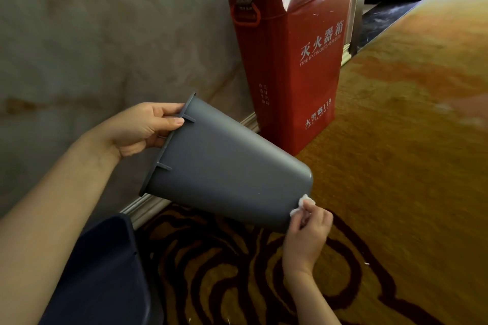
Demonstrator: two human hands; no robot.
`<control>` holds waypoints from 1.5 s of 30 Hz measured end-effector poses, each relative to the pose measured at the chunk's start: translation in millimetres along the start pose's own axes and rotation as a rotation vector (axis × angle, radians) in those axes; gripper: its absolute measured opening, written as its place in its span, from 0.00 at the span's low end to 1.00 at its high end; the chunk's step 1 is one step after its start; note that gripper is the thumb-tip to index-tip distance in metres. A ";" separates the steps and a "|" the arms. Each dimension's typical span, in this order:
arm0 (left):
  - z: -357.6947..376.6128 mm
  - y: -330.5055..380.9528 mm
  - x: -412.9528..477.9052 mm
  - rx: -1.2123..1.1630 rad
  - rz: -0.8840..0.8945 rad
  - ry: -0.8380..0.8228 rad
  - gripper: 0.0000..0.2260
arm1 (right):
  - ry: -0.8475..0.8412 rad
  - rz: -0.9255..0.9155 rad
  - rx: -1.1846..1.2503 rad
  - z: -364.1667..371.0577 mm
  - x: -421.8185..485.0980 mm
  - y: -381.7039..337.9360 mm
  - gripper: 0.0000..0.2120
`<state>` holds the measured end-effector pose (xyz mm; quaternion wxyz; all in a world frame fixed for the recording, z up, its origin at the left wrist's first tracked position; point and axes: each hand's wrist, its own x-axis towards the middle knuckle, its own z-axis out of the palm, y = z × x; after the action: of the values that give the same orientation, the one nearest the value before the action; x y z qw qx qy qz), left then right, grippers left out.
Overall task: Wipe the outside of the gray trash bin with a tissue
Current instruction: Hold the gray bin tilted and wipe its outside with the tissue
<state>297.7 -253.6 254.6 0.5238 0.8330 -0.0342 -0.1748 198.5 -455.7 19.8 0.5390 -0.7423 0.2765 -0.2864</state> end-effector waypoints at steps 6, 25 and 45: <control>-8.2 -4.1 0.1 0.030 -0.005 0.034 0.14 | 0.076 -0.032 0.143 0.2 15.6 -38.2 0.06; -12.5 -6.5 0.9 0.096 0.061 0.046 0.16 | 0.006 -0.115 0.127 -4.2 27.4 -45.3 0.05; 24.9 12.5 -0.5 0.564 0.107 0.275 0.01 | -0.358 0.115 0.411 14.7 -8.3 -102.3 0.07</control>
<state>290.7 -280.5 256.0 0.2804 0.9582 -0.0540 -0.0163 213.9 -413.1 113.1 0.7337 -0.6394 0.1548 -0.1699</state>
